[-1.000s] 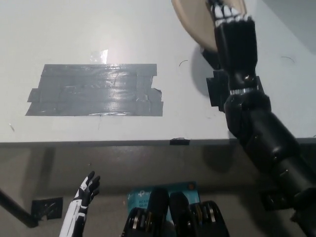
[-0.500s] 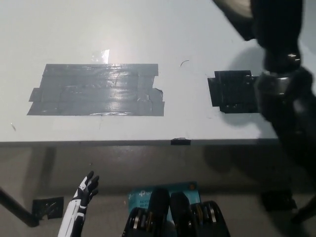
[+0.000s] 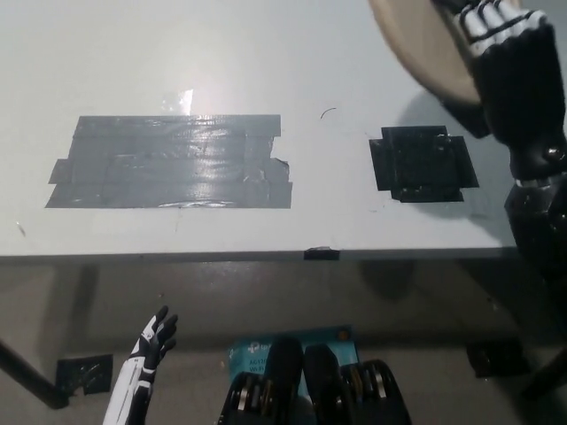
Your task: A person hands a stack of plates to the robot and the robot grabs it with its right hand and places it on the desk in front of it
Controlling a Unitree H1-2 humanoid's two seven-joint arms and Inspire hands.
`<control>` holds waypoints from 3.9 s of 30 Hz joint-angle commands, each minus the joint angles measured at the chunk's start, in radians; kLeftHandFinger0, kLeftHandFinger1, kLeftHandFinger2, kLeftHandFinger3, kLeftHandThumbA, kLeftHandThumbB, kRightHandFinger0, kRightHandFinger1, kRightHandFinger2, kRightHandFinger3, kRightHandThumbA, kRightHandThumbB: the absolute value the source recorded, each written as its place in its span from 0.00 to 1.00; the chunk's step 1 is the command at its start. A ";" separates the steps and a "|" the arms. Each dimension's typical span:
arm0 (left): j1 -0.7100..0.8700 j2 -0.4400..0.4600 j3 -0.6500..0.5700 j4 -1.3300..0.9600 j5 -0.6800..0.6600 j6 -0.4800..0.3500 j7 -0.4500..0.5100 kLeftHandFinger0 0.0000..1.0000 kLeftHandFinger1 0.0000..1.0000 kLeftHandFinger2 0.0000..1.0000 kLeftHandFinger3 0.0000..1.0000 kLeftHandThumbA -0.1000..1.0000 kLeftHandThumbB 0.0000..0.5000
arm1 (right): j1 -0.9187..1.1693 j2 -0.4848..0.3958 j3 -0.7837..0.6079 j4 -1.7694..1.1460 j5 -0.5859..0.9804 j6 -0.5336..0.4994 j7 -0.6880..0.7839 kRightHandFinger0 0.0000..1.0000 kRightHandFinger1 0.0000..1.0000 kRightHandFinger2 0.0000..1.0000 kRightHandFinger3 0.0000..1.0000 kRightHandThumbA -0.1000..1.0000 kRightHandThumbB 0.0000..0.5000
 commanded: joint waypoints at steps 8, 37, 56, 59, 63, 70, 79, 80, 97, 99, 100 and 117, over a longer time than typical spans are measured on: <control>0.000 0.009 0.016 -0.026 -0.019 -0.009 -0.007 1.00 1.00 0.95 1.00 1.00 0.45 | -0.054 -0.039 0.115 0.232 -0.074 -0.059 0.071 0.00 0.11 0.69 0.44 0.00 0.61; -0.043 0.017 0.016 -0.035 -0.023 0.032 -0.017 0.94 0.93 0.92 1.00 1.00 0.50 | -0.072 -0.139 0.037 -0.406 0.608 0.416 1.290 1.00 1.00 1.00 1.00 0.84 1.00; -0.088 0.027 0.019 -0.045 -0.030 0.063 -0.027 0.90 0.93 0.95 1.00 1.00 0.45 | -0.324 -0.376 0.004 -0.728 1.596 0.611 1.489 1.00 1.00 1.00 1.00 0.76 1.00; -0.099 0.032 0.019 -0.048 -0.031 0.064 -0.030 0.91 0.93 0.96 1.00 1.00 0.41 | -0.308 -0.358 -0.070 -0.719 1.718 0.611 1.493 1.00 1.00 1.00 1.00 0.83 1.00; -0.107 0.031 0.017 -0.039 -0.036 0.056 -0.035 0.90 0.92 0.95 1.00 1.00 0.42 | -0.250 -0.353 -0.132 -0.711 1.913 0.611 1.345 1.00 1.00 1.00 1.00 1.00 1.00; -0.138 0.032 0.018 -0.036 -0.033 0.073 -0.034 0.92 0.93 0.95 1.00 1.00 0.46 | -0.220 -0.229 -0.371 -0.776 1.738 0.598 1.097 1.00 1.00 1.00 1.00 1.00 1.00; -0.209 0.020 0.010 0.015 -0.032 0.055 -0.034 0.96 0.98 0.98 1.00 1.00 0.45 | -0.197 -0.350 -0.582 -0.970 1.660 0.478 0.890 1.00 1.00 1.00 1.00 1.00 1.00; -0.215 0.020 0.010 0.016 -0.031 0.054 -0.033 0.96 0.98 0.99 1.00 1.00 0.44 | -0.176 -0.363 -0.599 -0.989 1.668 0.466 0.876 1.00 1.00 1.00 1.00 1.00 1.00; -0.226 0.016 0.004 0.021 -0.026 0.061 -0.032 0.98 1.00 0.99 1.00 1.00 0.47 | 0.640 -0.099 -0.529 -1.279 1.586 0.119 0.714 1.00 1.00 1.00 1.00 1.00 1.00; -0.203 0.010 0.002 0.020 -0.033 0.063 -0.034 0.97 1.00 0.99 1.00 1.00 0.49 | 0.754 -0.046 -0.483 -1.247 1.590 0.135 0.752 1.00 1.00 1.00 1.00 1.00 0.99; -0.176 0.006 -0.001 0.014 -0.028 0.059 -0.030 0.95 0.99 0.98 1.00 1.00 0.48 | 0.797 -0.018 -0.459 -1.194 1.608 0.135 0.795 1.00 1.00 1.00 1.00 1.00 0.98; -0.018 0.006 -0.010 -0.004 -0.030 0.029 -0.022 0.99 1.00 1.00 1.00 1.00 0.48 | 0.818 0.320 -0.367 -0.470 1.229 0.113 0.841 1.00 1.00 1.00 1.00 1.00 0.43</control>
